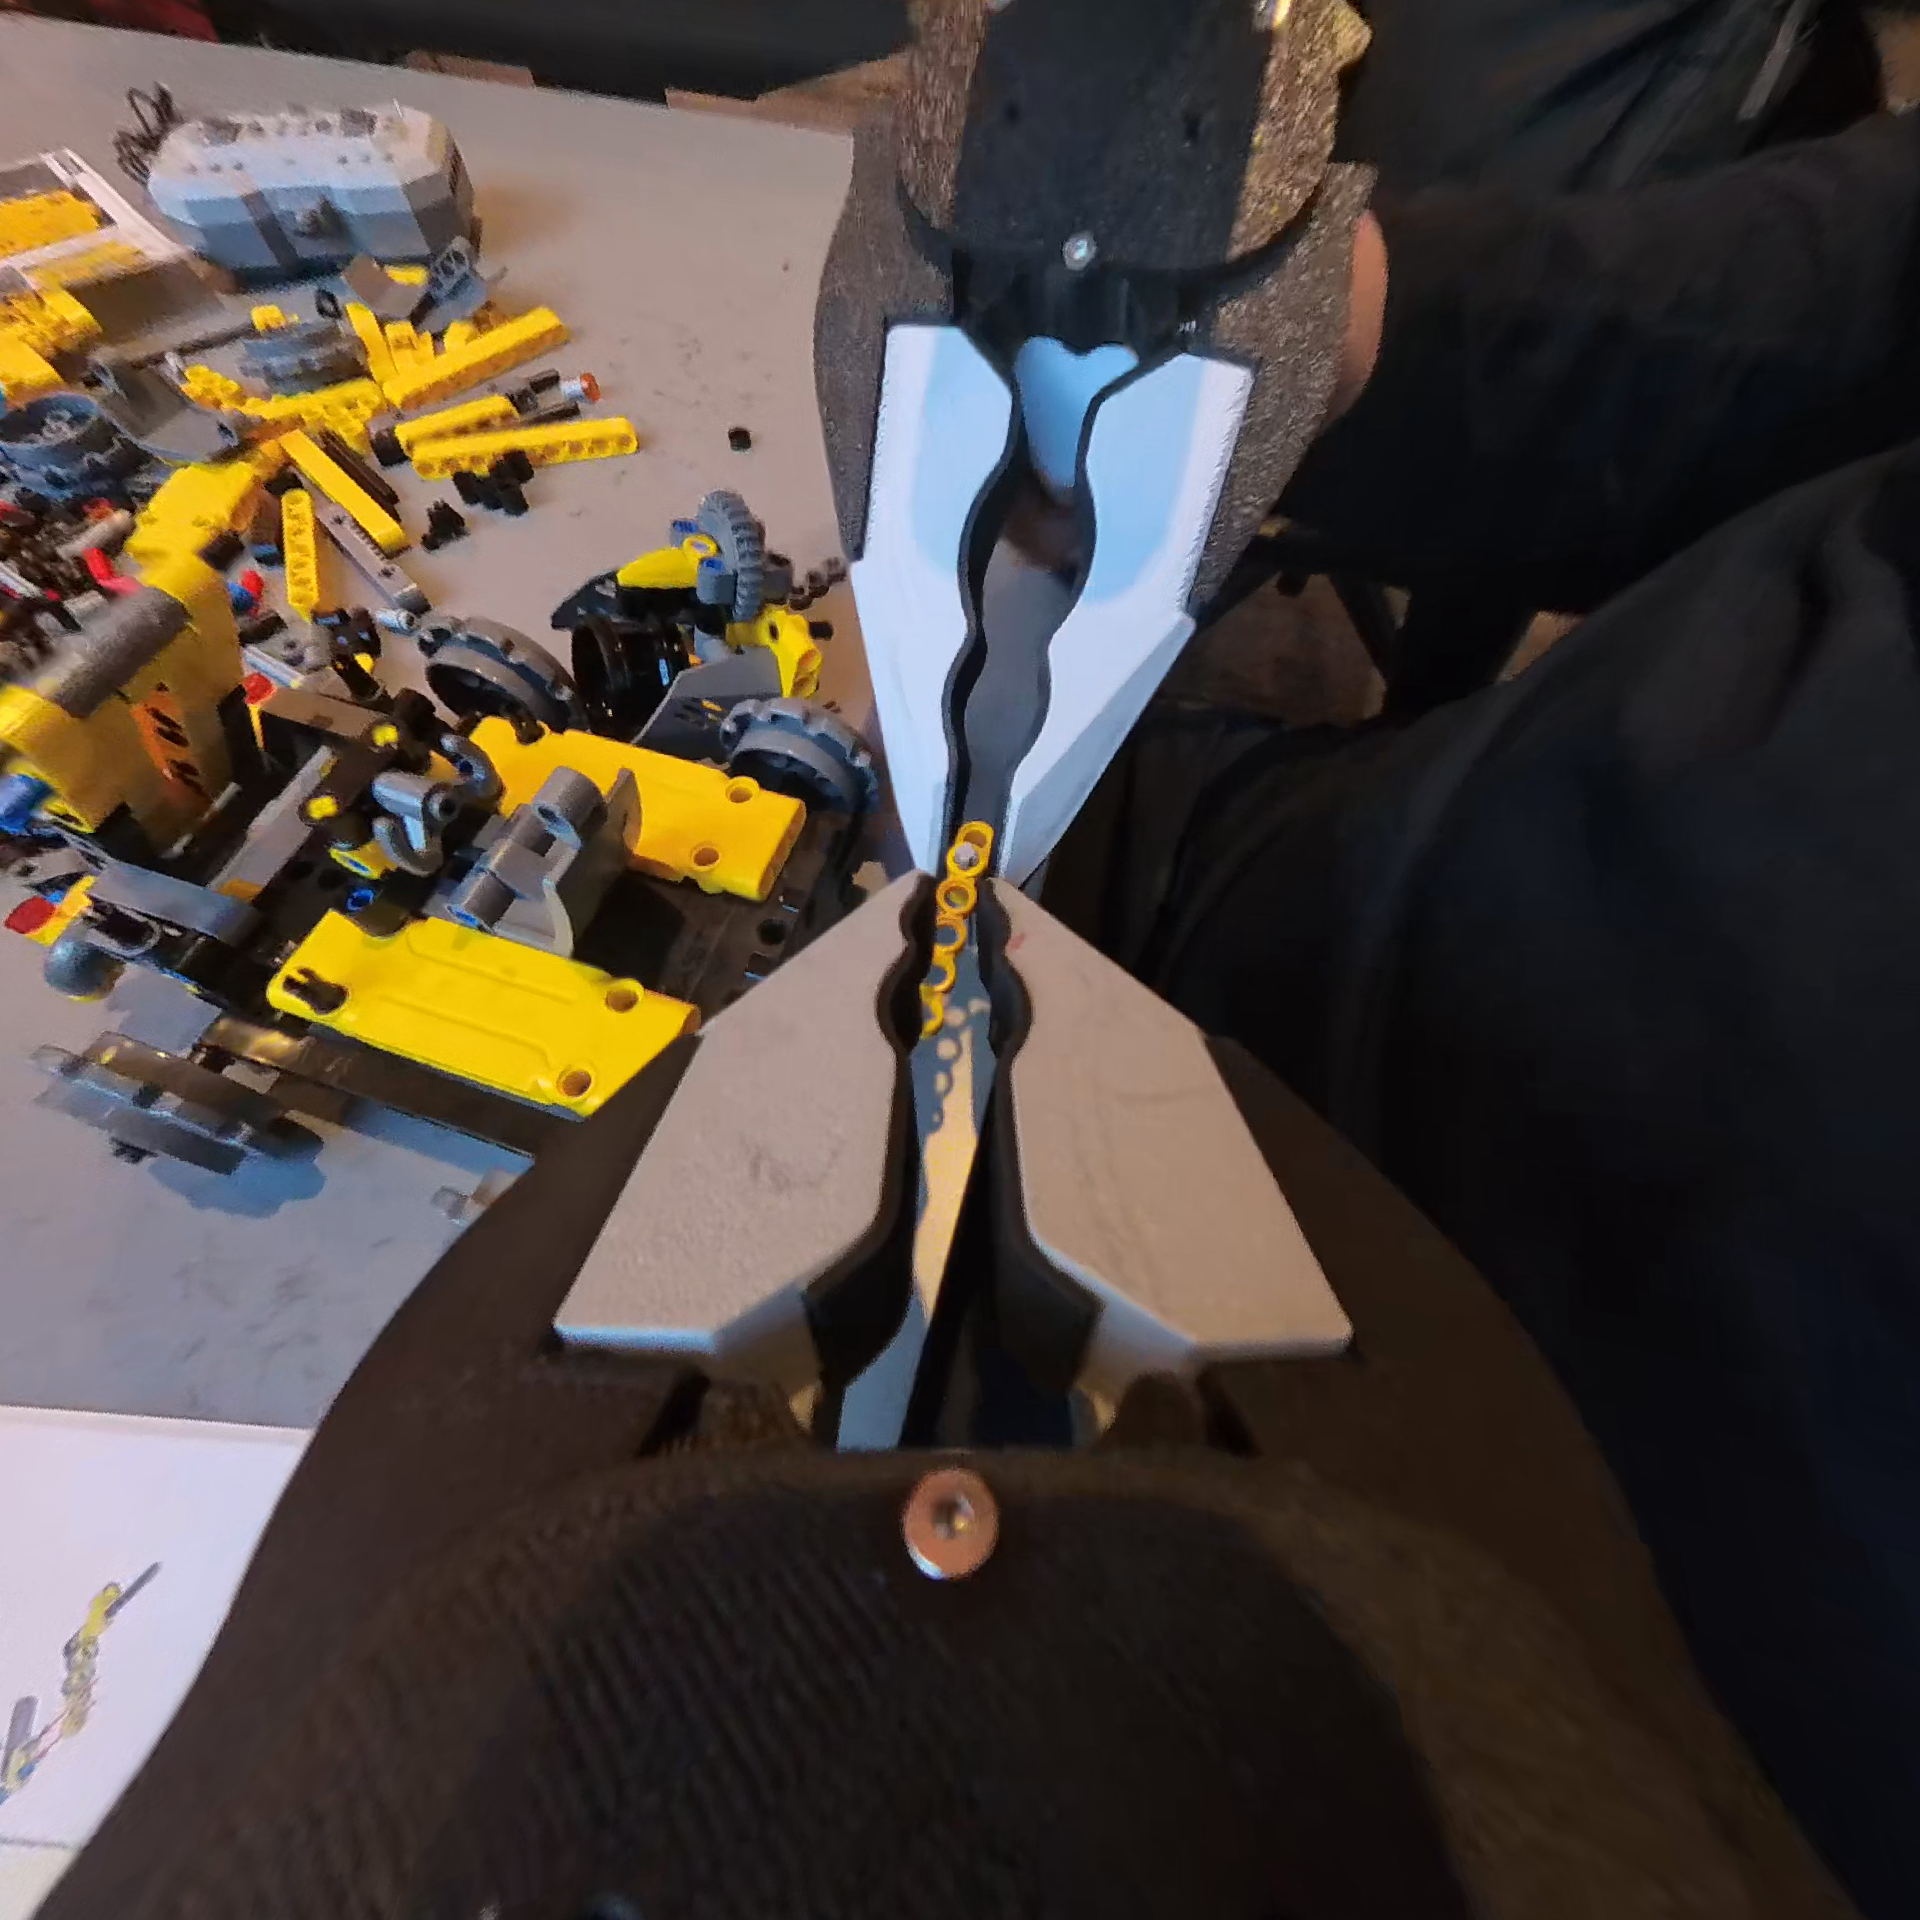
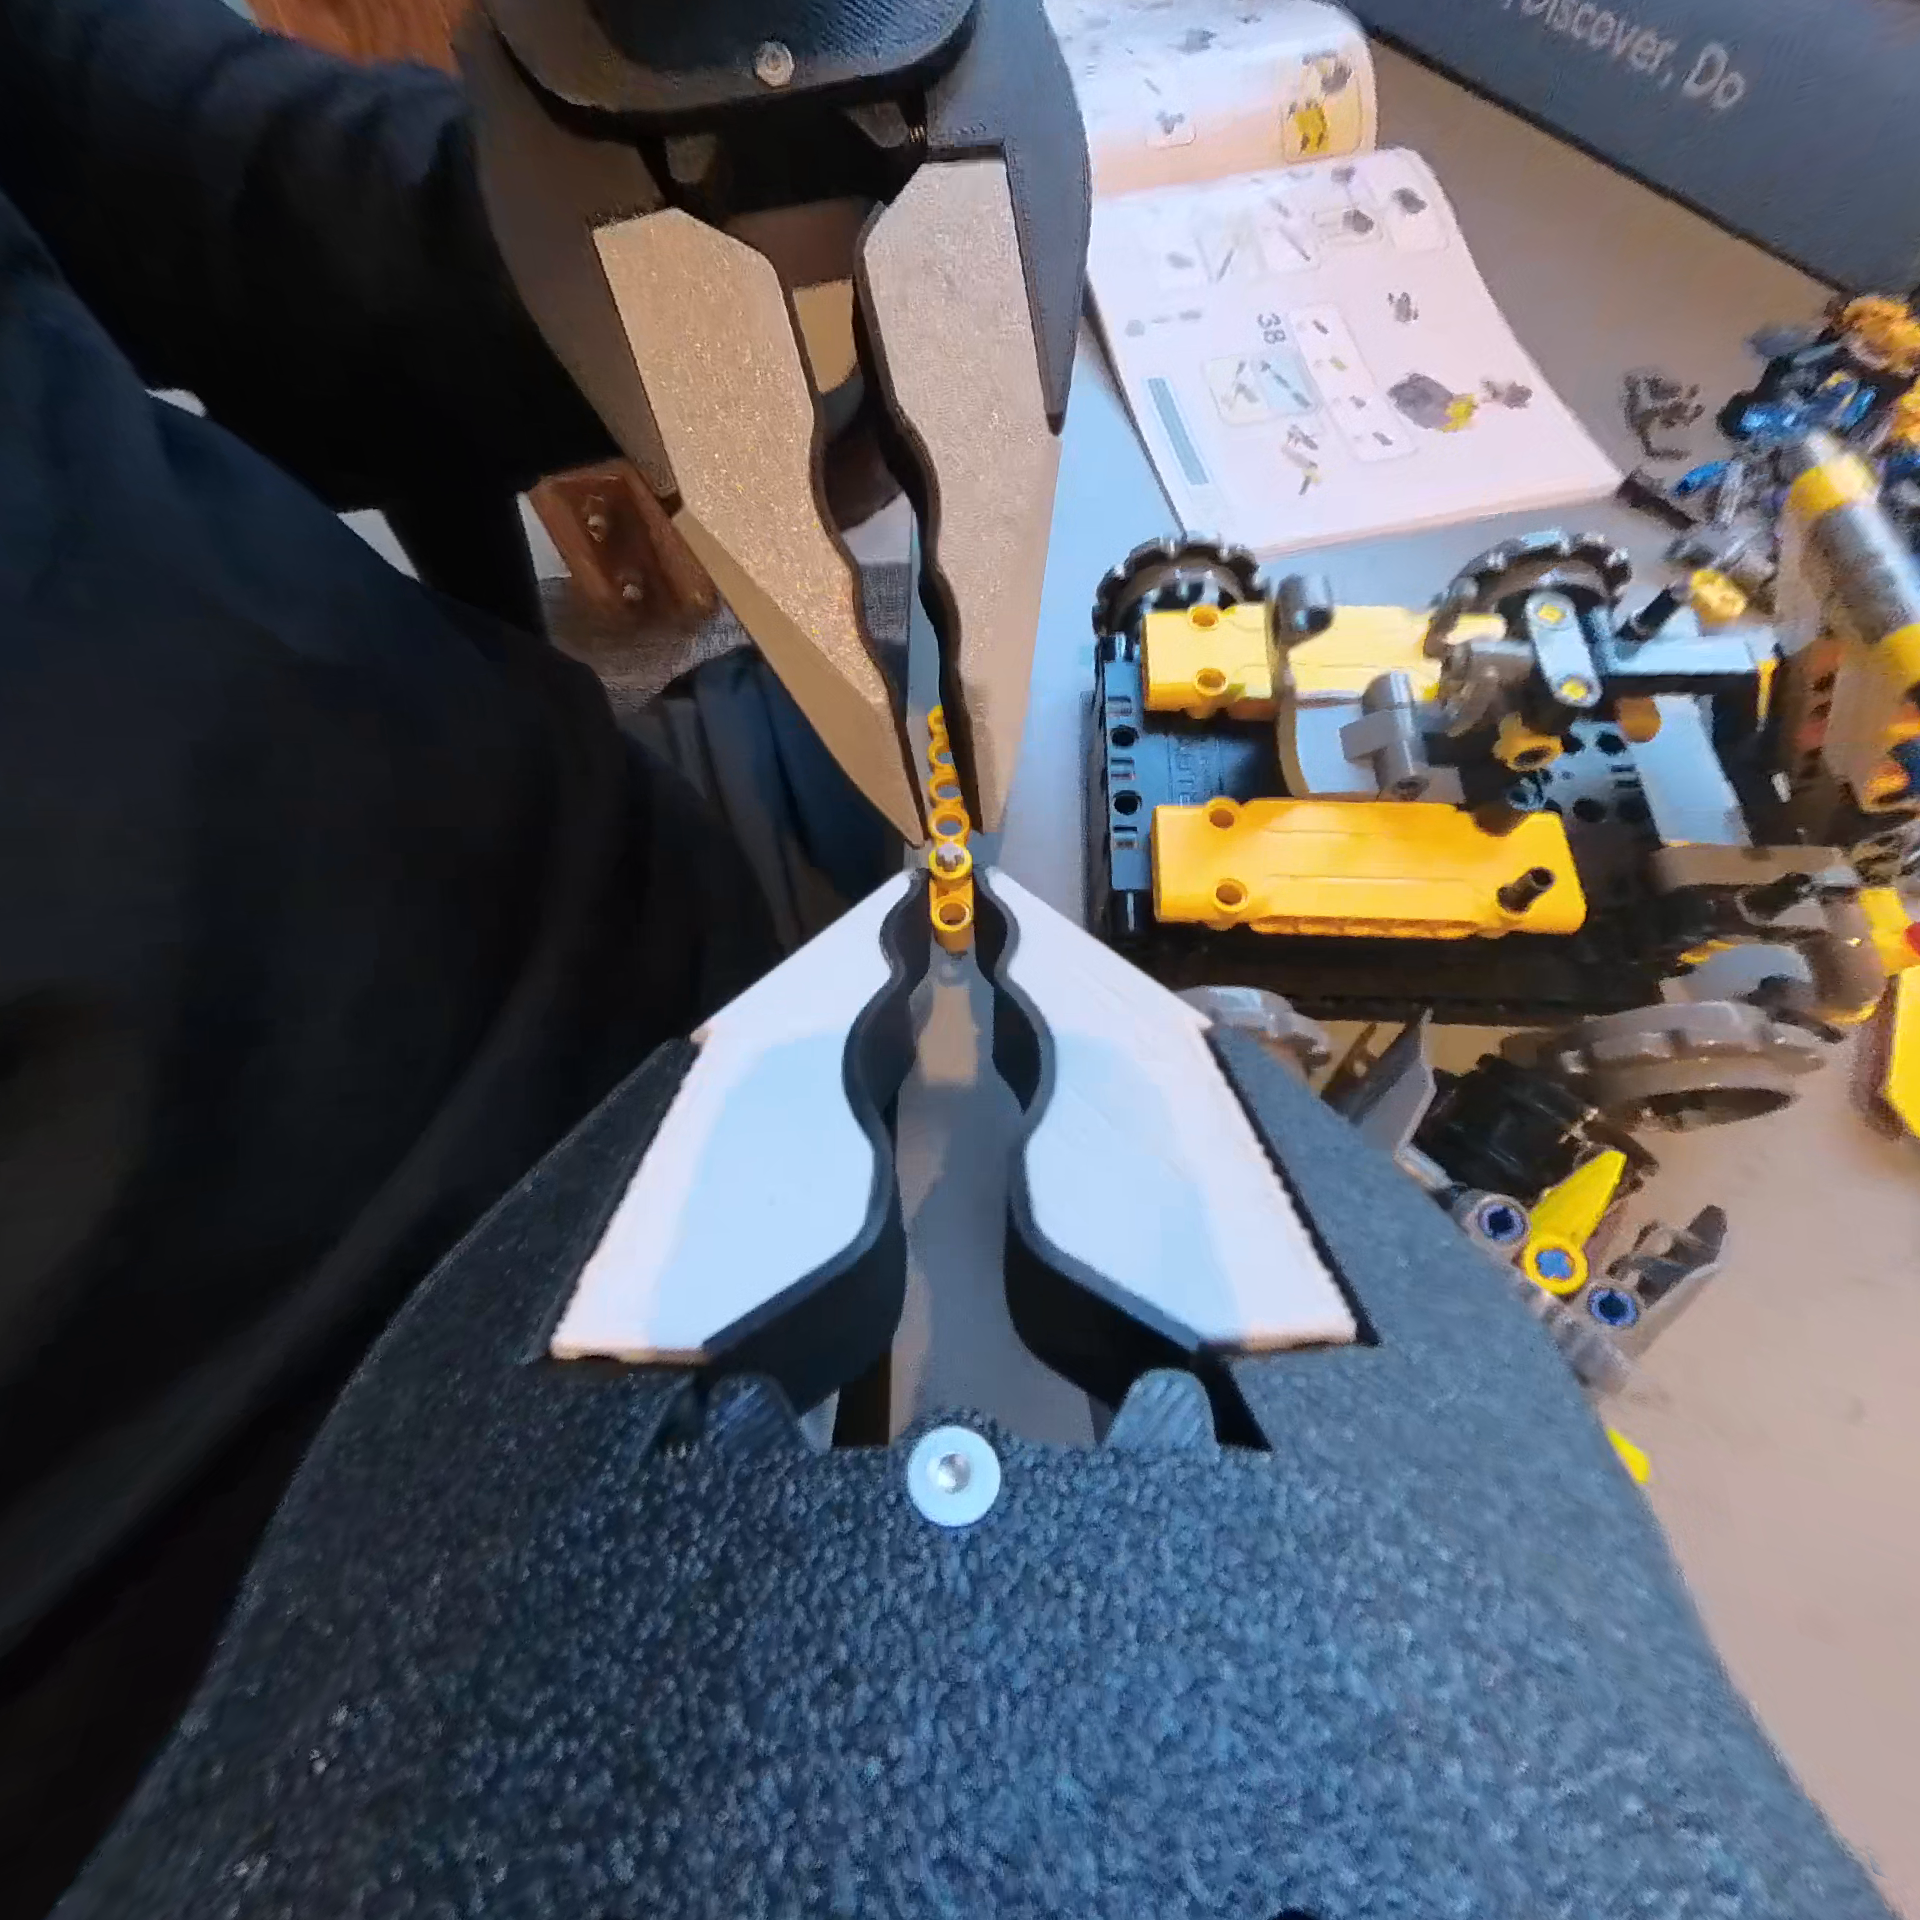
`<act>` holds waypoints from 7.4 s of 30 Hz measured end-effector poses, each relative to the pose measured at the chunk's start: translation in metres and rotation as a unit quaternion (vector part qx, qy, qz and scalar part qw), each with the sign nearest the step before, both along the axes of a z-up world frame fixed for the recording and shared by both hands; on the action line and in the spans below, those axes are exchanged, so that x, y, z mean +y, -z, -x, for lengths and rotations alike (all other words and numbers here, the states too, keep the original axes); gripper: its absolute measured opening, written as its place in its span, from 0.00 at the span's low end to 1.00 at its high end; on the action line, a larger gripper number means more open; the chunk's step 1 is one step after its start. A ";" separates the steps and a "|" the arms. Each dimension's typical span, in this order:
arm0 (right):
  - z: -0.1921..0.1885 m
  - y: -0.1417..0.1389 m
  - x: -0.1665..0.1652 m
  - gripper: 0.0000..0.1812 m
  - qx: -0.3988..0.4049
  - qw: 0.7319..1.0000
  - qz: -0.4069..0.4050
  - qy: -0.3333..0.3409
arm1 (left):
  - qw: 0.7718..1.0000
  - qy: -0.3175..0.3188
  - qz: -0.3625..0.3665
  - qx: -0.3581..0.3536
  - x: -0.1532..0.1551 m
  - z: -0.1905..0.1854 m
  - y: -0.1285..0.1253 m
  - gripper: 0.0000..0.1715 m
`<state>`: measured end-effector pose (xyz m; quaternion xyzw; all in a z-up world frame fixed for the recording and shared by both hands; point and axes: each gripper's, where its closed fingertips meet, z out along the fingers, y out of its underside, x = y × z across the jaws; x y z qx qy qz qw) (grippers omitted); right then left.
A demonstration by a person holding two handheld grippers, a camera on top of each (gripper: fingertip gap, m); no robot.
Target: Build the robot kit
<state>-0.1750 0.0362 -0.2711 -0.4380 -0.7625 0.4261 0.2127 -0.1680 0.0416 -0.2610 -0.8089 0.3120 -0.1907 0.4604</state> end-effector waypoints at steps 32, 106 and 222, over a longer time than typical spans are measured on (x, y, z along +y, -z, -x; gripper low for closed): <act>-0.015 0.007 0.000 0.04 -0.014 1.000 -0.016 -0.018 | 0.999 0.032 0.038 -0.018 -0.003 -0.013 0.009 0.03; -0.020 0.009 0.007 0.04 -0.038 0.995 -0.096 -0.011 | 0.996 0.053 0.062 -0.026 0.000 -0.018 0.011 0.03; -0.011 0.008 0.008 0.04 -0.064 0.996 -0.065 0.018 | 0.996 0.052 0.068 -0.019 0.005 -0.012 0.011 0.02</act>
